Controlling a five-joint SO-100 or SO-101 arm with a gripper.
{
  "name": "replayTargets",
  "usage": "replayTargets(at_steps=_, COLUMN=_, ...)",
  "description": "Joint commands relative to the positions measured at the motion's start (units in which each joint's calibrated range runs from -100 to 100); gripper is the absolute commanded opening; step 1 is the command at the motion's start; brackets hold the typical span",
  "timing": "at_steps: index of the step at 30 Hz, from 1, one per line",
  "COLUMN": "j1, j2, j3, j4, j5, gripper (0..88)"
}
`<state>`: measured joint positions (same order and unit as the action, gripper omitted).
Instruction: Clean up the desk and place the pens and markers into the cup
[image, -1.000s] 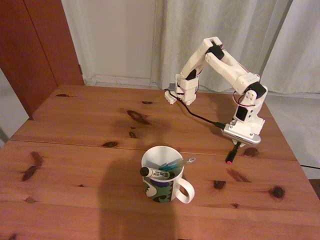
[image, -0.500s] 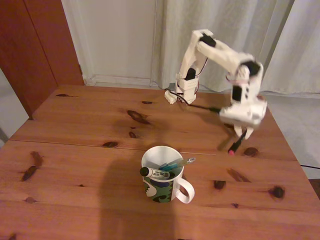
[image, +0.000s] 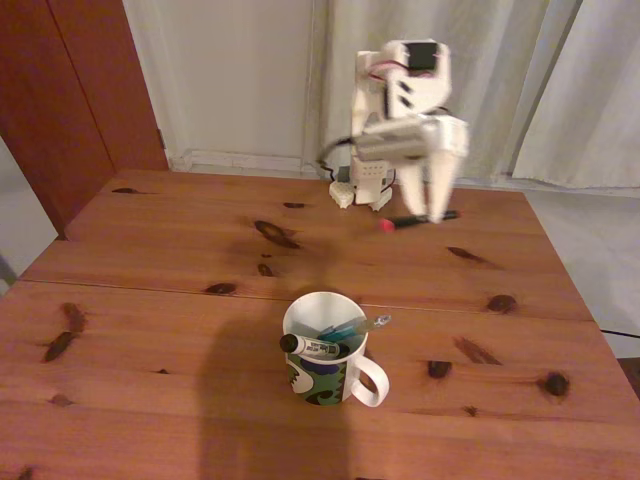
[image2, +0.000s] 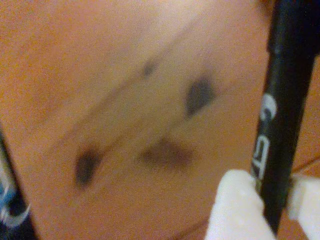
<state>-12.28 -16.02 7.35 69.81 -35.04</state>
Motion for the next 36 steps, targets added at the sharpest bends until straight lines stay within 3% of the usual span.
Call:
replayTargets(at_steps=1, j1=6.05, j2=-3.72, j3=-1.30, j4=-2.32, j5=2.56, gripper=1.0)
replayTargets(at_steps=10, j1=15.14, j2=0.25, j3=1.49, j4=-22.54, j5=2.25, gripper=1.0)
replayTargets(at_steps=22, j1=15.38, j2=7.95, j3=1.67, j4=-27.70, j5=-4.30, gripper=0.9)
replayTargets(at_steps=36, j1=16.02, j2=7.62, j3=10.51, j4=-27.53, j5=7.54, gripper=1.1)
